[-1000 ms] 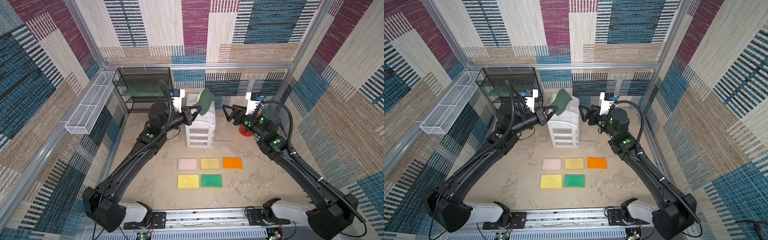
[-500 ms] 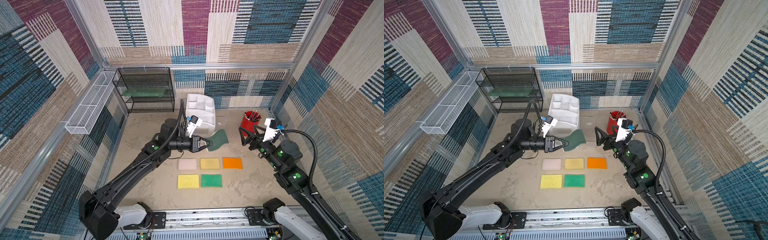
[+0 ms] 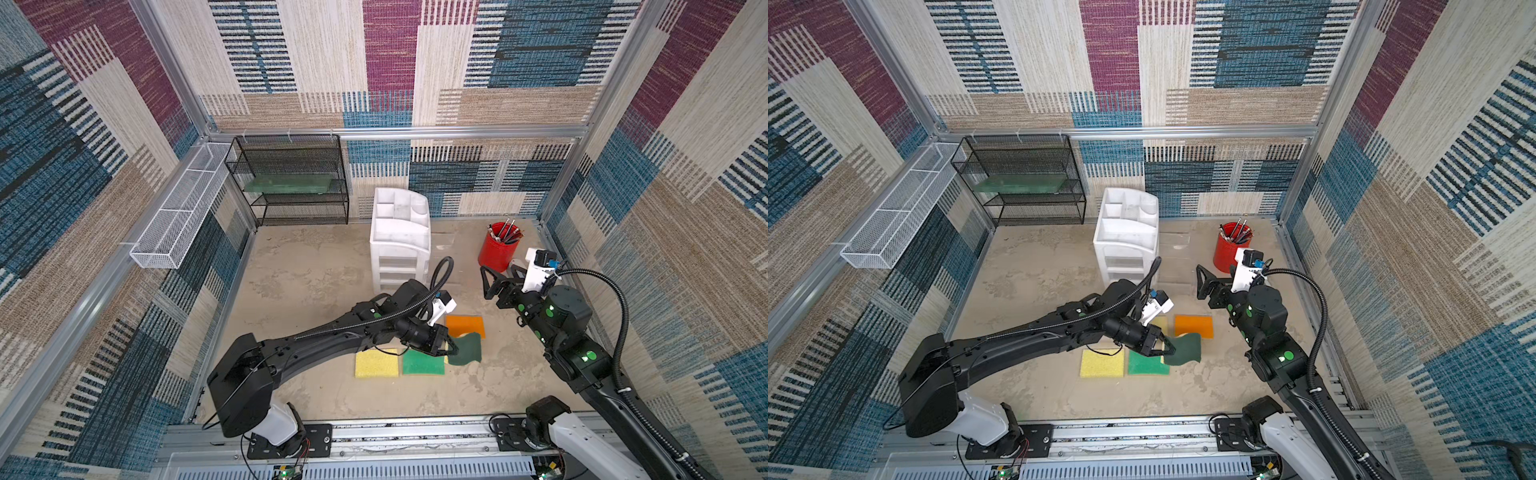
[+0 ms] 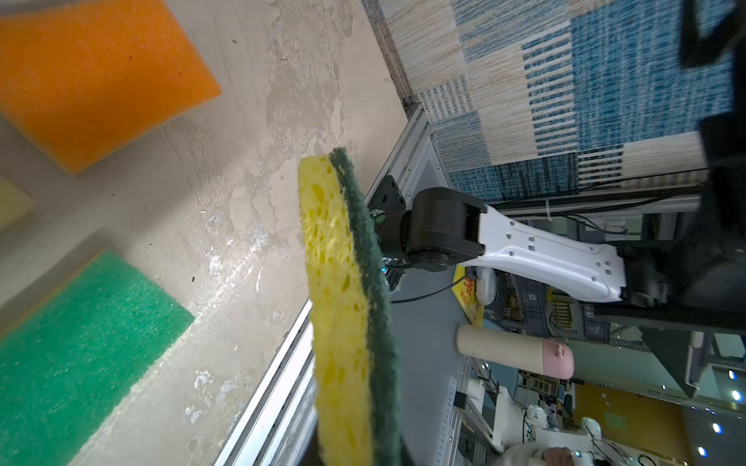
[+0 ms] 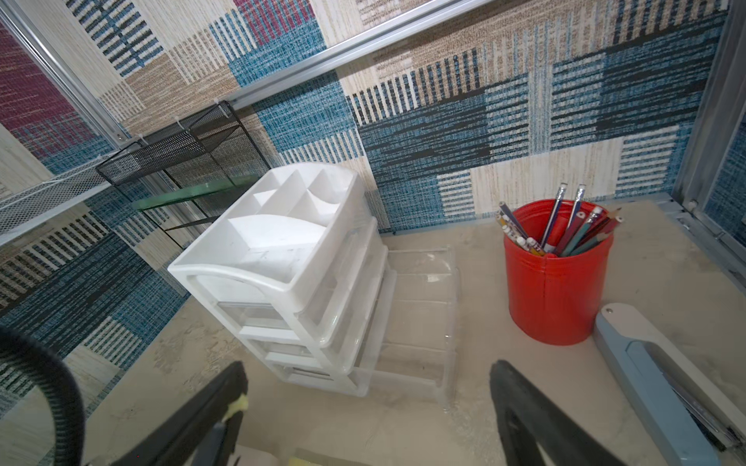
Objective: Take the sponge out of the drawer
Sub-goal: Place the sponge at the center of the board.
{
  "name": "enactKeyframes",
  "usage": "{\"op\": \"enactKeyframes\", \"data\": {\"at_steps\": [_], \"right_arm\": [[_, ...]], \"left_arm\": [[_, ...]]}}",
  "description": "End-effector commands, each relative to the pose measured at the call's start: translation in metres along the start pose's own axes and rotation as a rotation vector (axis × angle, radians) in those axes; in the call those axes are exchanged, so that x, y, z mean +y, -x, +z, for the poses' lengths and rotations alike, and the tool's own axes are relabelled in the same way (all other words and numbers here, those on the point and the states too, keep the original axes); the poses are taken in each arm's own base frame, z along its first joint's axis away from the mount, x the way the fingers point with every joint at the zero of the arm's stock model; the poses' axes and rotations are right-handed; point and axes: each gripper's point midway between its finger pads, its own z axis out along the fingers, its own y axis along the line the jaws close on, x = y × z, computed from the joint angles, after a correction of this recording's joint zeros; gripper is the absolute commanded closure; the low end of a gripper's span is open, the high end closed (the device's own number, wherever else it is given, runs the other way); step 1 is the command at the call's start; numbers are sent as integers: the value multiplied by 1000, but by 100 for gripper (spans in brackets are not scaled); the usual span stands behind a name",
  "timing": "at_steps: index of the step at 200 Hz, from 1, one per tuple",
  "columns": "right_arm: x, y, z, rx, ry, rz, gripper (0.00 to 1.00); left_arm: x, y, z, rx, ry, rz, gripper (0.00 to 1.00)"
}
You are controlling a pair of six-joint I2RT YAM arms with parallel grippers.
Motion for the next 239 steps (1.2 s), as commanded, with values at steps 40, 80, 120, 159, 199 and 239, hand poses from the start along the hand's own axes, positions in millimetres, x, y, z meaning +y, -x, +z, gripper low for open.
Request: {"op": "enactKeyframes", "data": {"at_steps": [40,80,120,159,199,239], "right_arm": [[-35,2,-16,-33,-184,30,5],[-44,12,-32,-106,-224,59,5],[-44,11,-31,-104,-219,60,5],[-46,10,-31,-105,-233,59,5],[-47,10,-31,-106,-233,59,5],[-47,10,-32,-108,-233,61,5]], "left_arm": [[23,-2,61,62,40,-42,100],[47,-11,96,121,37,-106,100],[77,-14,108,142,157,-143,100],[98,-18,103,153,300,-135,100],[109,-20,96,154,419,-110,100],[116,-19,95,144,485,-102,98]]}}
